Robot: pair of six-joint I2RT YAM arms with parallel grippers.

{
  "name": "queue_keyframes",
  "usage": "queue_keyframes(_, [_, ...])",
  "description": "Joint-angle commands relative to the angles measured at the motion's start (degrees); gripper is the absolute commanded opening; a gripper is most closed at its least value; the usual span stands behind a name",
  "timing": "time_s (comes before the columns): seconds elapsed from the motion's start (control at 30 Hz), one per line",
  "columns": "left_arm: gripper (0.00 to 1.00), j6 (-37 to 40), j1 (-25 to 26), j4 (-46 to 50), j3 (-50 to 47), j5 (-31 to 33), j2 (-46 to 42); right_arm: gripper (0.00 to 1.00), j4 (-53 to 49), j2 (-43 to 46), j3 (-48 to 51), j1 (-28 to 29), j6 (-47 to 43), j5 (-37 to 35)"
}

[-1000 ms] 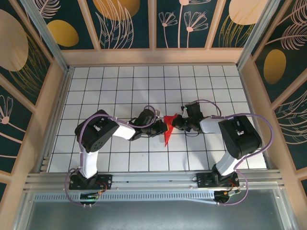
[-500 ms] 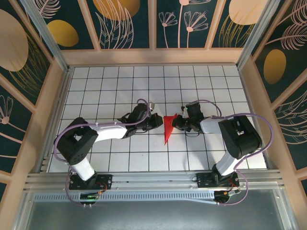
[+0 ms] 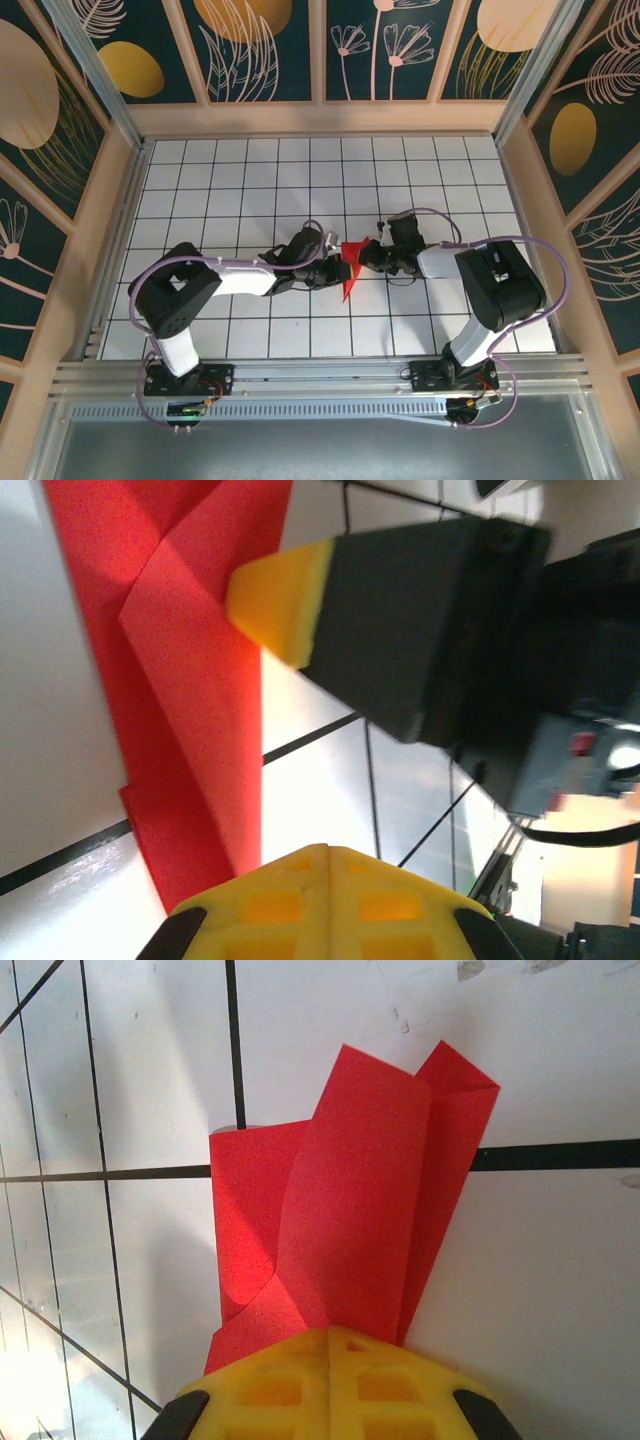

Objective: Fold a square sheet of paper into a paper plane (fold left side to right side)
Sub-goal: Fold the wing for the fifth time at the center of the table.

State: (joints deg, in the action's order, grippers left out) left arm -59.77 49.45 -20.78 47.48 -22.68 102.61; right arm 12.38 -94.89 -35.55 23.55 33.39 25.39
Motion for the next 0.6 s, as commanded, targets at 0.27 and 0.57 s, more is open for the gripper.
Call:
queue_keyframes(0.27, [0.00,-0.32,0.75,-1.10,1.39,-2.25,4.32,0.00,-6.36,-2.75,1.45,-0.62,-1.31,-3.72])
queue_keyframes(0.57, [0.00,-0.27,1.13,-1.46,1.20,-2.72,6.49,0.00,-6.93,-2.68,0.90,-0.67,-1.61,-3.70])
